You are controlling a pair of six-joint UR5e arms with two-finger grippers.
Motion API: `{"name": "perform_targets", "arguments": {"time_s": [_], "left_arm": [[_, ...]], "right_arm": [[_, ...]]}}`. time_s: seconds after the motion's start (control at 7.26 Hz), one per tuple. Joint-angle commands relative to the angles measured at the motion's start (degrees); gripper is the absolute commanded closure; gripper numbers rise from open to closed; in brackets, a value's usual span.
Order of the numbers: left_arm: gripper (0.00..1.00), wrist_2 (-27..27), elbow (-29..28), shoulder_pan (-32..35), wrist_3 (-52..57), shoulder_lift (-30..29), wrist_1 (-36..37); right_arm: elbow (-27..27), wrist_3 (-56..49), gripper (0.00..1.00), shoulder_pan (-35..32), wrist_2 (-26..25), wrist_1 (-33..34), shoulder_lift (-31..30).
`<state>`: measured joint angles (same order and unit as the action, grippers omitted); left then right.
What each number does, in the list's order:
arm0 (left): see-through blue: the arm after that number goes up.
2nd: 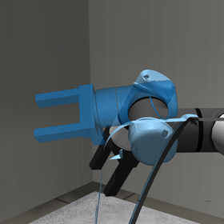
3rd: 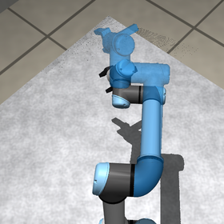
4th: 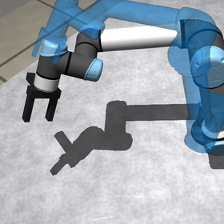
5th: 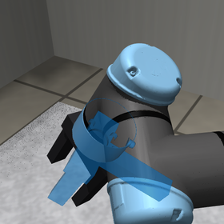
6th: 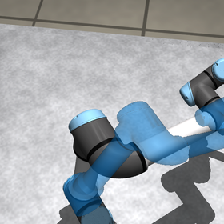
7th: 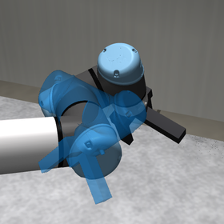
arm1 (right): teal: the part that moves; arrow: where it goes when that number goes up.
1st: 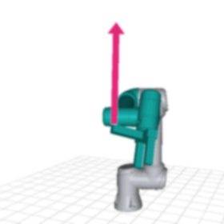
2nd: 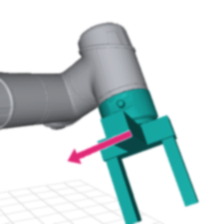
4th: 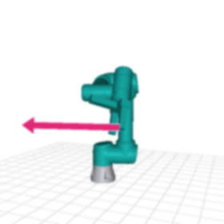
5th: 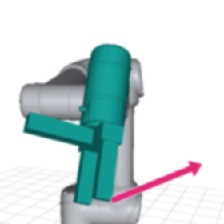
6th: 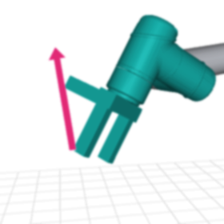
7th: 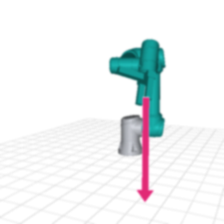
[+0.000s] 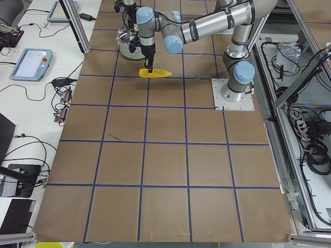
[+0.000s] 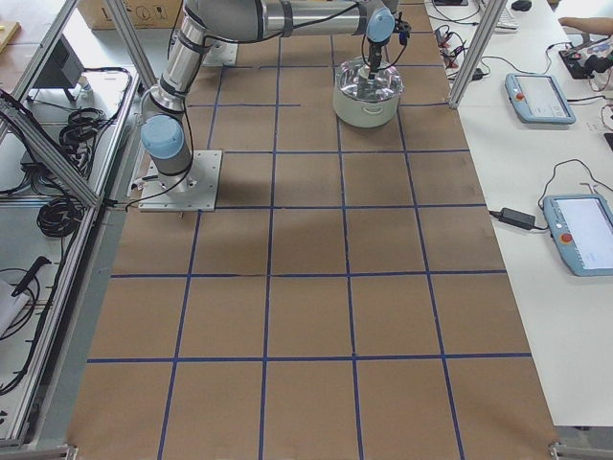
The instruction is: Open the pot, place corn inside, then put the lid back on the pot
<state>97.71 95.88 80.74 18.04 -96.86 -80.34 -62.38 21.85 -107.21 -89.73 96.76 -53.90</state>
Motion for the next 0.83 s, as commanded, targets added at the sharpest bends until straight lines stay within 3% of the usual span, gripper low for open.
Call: {"name": "perform_targets", "arguments": {"time_s": [0.0,0.14,0.28,0.69], "left_arm": [[0.93,0.29,-8.50,0.30,-2.12,0.53,-12.35],[0.93,0.03,-9.04,0.56,-2.31,0.45,-12.82],[0.94,-0.32,-9.14,0.74,-2.31,0.36,-12.74],[0.95,-0.85,-8.70,1.26,-3.01,-0.08,-12.21]], "right_arm": [[0.42,0.03,0.41,-0.02,-0.09,-0.60,-0.24],[0.42,0.03,0.46,-0.01,-0.26,-0.60,-0.24],[0.51,0.03,0.59,-0.01,0.00,-0.60,-0.33],[2.86,-0.06,0.65,0.34,-0.26,-1.12,-1.38]]}}
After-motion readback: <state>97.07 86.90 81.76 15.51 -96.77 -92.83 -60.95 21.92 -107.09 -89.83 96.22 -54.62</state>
